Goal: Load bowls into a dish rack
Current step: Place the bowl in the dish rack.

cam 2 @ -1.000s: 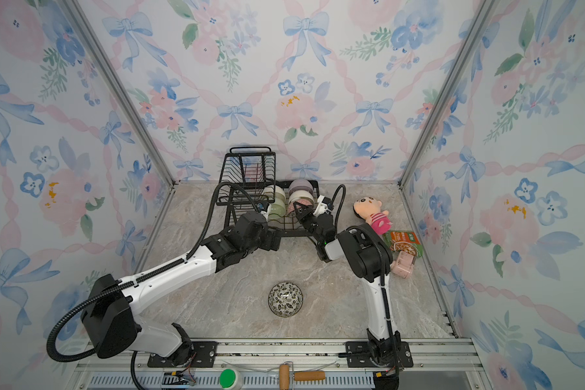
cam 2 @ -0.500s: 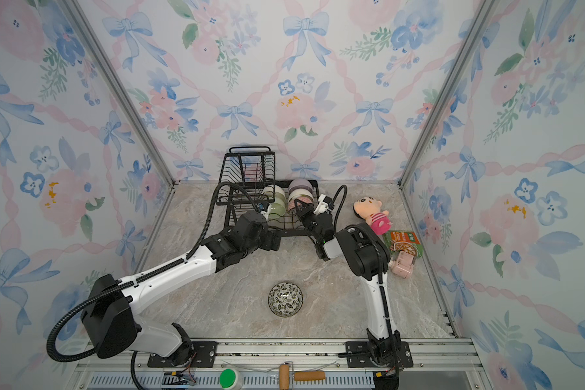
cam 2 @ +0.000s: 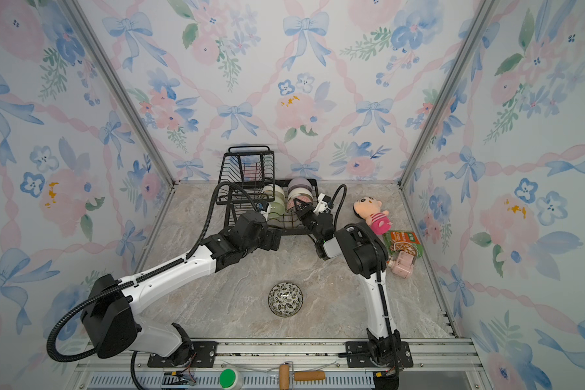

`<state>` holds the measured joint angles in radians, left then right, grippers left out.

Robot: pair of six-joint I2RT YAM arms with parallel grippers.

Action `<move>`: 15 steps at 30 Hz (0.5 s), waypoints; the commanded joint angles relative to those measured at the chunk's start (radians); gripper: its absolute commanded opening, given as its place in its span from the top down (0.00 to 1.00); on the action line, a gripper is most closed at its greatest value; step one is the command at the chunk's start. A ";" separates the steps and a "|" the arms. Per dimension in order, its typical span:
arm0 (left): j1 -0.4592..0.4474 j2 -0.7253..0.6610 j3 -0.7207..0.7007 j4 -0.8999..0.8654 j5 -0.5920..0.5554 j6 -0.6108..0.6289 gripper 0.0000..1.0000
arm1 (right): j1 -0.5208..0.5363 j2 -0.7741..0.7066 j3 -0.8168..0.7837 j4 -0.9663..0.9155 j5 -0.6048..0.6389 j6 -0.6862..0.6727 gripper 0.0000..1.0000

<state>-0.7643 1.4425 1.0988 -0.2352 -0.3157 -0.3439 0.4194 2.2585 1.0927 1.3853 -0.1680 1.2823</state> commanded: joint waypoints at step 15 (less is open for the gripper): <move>0.010 -0.023 -0.012 -0.018 0.014 0.000 0.02 | -0.033 0.058 -0.033 0.018 -0.128 -0.034 0.96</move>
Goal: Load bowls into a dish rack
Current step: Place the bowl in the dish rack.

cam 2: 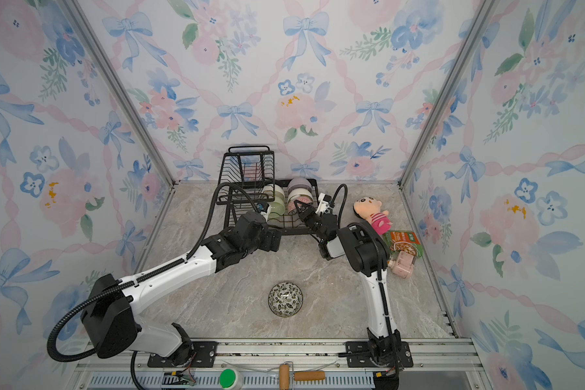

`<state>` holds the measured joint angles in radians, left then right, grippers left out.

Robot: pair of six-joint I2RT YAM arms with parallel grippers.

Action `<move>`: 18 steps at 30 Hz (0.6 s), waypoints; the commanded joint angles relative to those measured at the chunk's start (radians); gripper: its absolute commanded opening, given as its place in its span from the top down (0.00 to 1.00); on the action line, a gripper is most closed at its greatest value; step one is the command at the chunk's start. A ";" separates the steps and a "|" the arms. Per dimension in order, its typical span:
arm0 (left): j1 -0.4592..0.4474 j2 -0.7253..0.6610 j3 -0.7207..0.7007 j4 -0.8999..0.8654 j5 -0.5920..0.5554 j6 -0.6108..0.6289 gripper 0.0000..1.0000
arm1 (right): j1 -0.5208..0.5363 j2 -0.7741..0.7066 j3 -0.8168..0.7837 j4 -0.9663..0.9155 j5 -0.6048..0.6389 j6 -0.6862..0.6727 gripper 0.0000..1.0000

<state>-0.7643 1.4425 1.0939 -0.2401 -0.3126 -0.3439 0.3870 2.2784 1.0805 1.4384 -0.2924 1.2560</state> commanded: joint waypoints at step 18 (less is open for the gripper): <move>0.011 -0.020 -0.008 -0.017 0.013 -0.006 0.02 | -0.011 0.027 -0.002 -0.062 -0.033 -0.008 0.93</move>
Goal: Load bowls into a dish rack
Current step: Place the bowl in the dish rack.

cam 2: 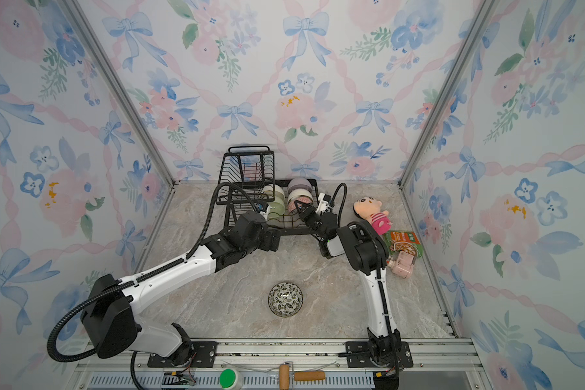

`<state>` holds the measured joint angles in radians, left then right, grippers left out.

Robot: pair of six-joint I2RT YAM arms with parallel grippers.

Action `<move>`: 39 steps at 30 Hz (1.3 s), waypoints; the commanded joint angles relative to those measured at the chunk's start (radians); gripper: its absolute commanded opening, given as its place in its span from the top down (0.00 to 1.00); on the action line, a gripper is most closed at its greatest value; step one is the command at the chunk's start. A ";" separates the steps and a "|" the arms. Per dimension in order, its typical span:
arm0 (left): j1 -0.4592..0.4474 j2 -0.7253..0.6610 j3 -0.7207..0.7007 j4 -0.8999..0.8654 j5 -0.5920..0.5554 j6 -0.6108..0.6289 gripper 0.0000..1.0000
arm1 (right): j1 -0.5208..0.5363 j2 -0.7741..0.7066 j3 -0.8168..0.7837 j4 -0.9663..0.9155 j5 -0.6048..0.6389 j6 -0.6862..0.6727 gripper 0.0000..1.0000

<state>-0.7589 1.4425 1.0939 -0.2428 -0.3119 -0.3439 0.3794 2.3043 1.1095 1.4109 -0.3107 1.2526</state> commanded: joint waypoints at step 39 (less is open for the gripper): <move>0.006 -0.027 -0.010 -0.014 0.010 -0.033 0.02 | 0.028 -0.103 0.011 -0.565 0.322 0.504 0.78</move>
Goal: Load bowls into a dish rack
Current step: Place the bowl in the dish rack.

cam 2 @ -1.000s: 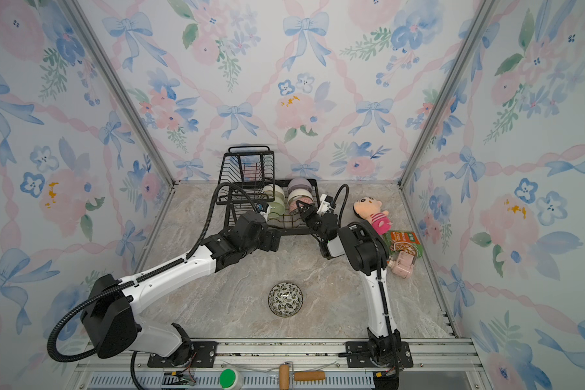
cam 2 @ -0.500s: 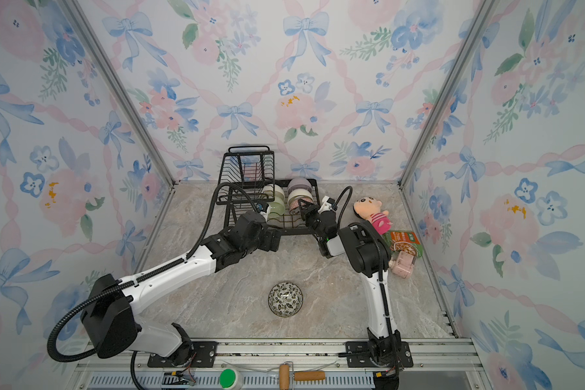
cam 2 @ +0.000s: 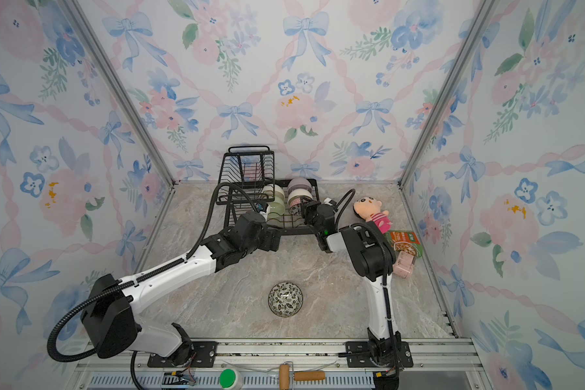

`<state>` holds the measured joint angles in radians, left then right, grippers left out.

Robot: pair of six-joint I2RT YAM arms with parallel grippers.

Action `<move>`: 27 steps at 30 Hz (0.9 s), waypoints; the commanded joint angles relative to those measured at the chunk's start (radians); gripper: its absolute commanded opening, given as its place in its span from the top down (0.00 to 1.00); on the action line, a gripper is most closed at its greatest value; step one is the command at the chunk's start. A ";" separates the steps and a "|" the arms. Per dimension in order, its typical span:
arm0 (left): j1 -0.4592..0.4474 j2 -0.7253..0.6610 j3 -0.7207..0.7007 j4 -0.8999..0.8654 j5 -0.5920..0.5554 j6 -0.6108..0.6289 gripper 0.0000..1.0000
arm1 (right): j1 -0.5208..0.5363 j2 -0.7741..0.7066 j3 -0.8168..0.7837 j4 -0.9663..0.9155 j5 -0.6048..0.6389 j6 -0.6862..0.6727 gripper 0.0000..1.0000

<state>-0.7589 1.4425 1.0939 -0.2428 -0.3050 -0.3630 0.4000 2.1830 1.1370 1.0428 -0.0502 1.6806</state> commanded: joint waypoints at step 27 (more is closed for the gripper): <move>0.006 -0.067 -0.038 -0.014 0.003 -0.030 0.02 | 0.019 -0.035 0.022 -0.322 0.147 0.218 0.68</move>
<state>-0.7589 1.4059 1.0752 -0.2432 -0.3050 -0.3786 0.4023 2.1391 1.1580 0.8543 0.1059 1.8946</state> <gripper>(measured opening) 0.978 0.319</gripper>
